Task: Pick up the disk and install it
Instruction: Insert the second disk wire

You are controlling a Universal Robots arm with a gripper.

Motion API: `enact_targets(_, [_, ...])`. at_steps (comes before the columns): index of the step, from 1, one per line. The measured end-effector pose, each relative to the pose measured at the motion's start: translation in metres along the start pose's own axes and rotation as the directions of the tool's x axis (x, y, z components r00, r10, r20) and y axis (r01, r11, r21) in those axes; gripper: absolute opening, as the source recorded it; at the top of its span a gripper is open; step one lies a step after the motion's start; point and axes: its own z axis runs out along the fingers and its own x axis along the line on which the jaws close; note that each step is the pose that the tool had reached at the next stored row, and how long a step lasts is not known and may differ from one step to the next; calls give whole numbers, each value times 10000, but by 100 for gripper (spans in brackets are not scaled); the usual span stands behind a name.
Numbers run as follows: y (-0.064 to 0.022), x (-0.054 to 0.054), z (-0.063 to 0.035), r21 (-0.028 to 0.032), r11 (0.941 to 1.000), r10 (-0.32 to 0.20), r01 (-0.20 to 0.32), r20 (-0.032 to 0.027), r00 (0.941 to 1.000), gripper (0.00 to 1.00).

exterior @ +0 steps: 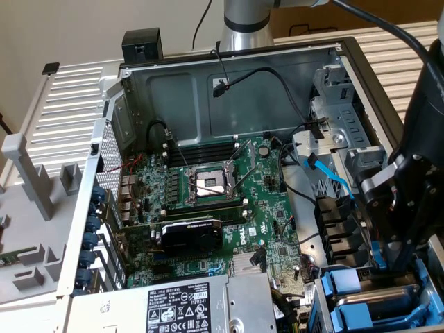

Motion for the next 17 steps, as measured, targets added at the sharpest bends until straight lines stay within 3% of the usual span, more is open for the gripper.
enact_targets(17, [2,-2,7,76,10000,-3,3,1,10000,11])
